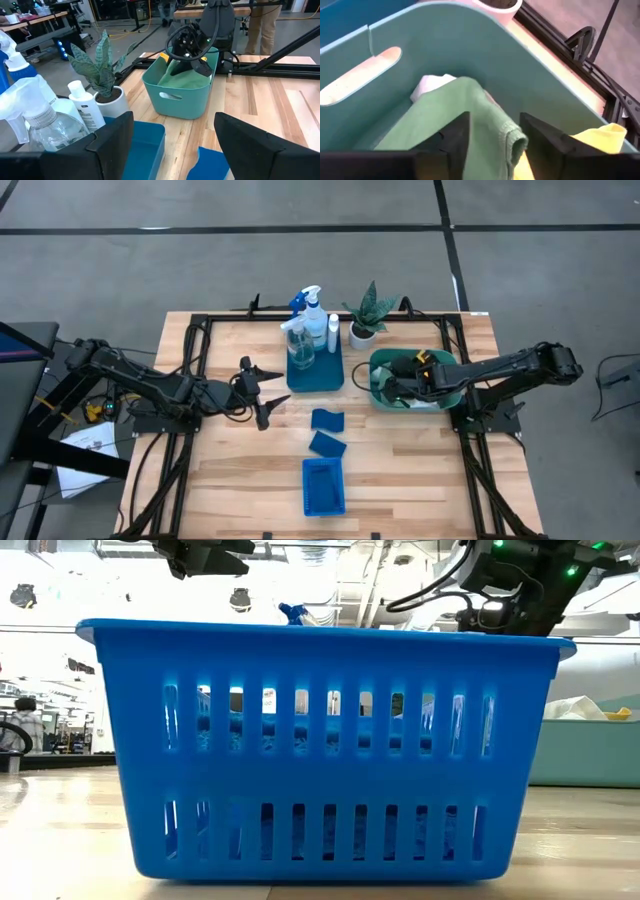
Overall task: Pick & Place Kitchen Items
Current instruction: Put the green microfiber towel into the green bin, then put the blue sponge into the blue basket
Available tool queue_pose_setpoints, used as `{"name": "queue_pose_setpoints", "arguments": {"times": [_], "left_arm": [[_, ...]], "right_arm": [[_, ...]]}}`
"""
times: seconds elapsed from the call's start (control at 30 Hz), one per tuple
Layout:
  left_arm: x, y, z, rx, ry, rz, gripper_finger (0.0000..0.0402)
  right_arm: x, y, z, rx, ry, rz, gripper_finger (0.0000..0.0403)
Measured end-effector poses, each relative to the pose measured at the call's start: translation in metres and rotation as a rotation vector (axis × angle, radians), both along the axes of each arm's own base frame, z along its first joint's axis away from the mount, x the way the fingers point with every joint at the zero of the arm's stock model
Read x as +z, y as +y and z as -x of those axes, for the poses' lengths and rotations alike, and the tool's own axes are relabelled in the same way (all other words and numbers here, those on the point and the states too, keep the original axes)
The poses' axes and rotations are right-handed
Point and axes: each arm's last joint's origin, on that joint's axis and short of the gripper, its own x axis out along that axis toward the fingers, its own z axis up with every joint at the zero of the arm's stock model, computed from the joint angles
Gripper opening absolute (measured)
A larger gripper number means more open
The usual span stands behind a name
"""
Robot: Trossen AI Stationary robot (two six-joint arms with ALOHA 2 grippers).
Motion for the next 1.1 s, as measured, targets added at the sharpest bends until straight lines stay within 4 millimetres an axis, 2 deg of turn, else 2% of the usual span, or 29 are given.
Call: {"name": "queue_pose_setpoints", "arguments": {"times": [0.17, 0.3, 0.7, 1.1], "left_arm": [[0.000, 0.000, 0.000, 0.000, 0.000, 0.000, 0.0273], [0.000, 0.000, 0.000, 0.000, 0.000, 0.000, 0.0273], [0.000, 0.000, 0.000, 0.000, 0.001, 0.000, 0.0273], [-0.001, -0.001, 0.000, -0.050, 0.027, -0.025, 0.0273]], "right_arm": [[0.003, 0.004, 0.001, 0.015, -0.016, 0.031, 0.0222], [0.014, 0.010, 0.003, 0.041, -0.070, 0.048, 0.0247], [0.055, 0.047, 0.026, 0.234, -0.345, 0.040, 0.0249], [0.097, 0.108, 0.031, 0.707, -0.662, 0.023, 0.0249]]}}
